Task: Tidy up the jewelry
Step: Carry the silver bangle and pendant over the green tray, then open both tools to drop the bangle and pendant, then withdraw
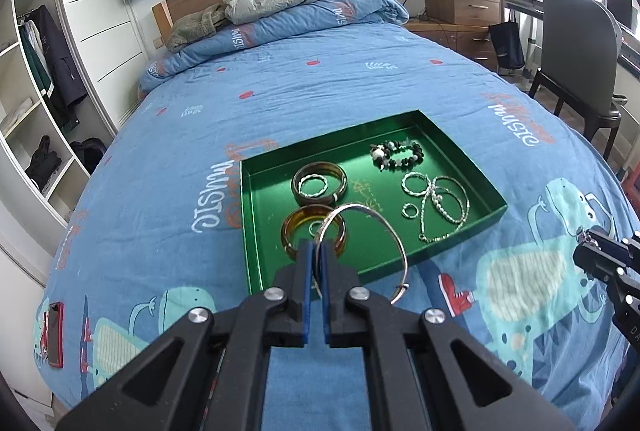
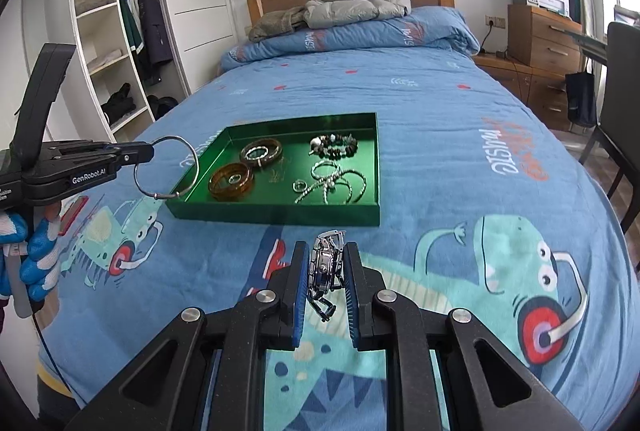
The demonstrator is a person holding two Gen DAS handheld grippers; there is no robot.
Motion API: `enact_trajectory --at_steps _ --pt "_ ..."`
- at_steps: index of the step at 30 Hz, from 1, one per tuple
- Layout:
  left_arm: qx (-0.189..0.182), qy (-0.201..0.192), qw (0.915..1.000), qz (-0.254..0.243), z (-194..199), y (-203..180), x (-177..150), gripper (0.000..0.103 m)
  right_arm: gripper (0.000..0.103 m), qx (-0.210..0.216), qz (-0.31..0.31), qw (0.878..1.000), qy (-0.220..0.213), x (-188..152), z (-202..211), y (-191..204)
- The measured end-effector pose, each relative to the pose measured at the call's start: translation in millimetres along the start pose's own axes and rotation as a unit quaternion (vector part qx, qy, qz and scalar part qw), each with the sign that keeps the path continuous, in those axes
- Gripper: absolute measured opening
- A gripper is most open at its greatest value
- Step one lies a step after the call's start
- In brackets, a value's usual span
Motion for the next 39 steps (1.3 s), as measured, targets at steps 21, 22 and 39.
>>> enact_trajectory --at_steps 21,22,39 --pt "-0.018 0.057 0.9982 -0.003 -137 -16 24 0.004 0.017 -0.012 0.025 0.996 0.09 44 -165 -8" --pt "-0.019 0.061 0.998 0.0 -140 -15 22 0.004 0.017 -0.012 0.024 0.995 0.095 42 -168 -9" --pt "-0.046 0.081 0.9943 0.052 -146 -6 15 0.005 0.028 -0.013 0.008 0.994 0.105 35 -158 -14"
Point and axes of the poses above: each gripper's, at about its wrist camera, not at the fingertips, and z roughly against the way its jaws point, y to its left, x to its top, the point moved 6 cm from there along -z, roughly the way its jaws point, and after that the axes turned 3 degrees about -z, right-handed, at the moved point
